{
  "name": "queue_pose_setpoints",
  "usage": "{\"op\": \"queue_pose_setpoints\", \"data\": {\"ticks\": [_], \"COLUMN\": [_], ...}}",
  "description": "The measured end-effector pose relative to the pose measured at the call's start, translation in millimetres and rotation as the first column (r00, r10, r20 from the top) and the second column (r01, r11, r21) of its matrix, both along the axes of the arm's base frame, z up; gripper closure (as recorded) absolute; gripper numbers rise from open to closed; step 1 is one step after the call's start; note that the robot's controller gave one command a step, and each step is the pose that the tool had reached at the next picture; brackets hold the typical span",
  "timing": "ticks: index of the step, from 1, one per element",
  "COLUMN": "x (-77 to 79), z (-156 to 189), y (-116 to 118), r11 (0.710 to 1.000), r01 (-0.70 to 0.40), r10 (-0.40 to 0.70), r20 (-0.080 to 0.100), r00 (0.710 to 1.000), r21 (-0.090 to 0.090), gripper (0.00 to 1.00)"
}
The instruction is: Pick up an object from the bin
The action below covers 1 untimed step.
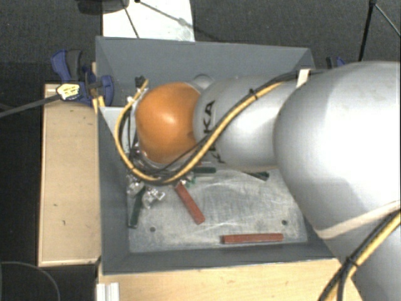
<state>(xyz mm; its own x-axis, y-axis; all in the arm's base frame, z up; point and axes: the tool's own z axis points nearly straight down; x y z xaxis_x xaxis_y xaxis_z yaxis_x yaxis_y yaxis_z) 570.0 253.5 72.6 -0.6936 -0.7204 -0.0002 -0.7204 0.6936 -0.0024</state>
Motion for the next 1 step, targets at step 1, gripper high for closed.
{"op": "queue_pose_setpoints", "data": {"ticks": [1], "x": [0.0], "z": [0.0], "y": [0.0], "r11": [1.0], "r01": [0.003], "r10": [-0.003], "r20": [0.0], "r00": [1.0], "r21": [0.0], "gripper": [1.0]}}
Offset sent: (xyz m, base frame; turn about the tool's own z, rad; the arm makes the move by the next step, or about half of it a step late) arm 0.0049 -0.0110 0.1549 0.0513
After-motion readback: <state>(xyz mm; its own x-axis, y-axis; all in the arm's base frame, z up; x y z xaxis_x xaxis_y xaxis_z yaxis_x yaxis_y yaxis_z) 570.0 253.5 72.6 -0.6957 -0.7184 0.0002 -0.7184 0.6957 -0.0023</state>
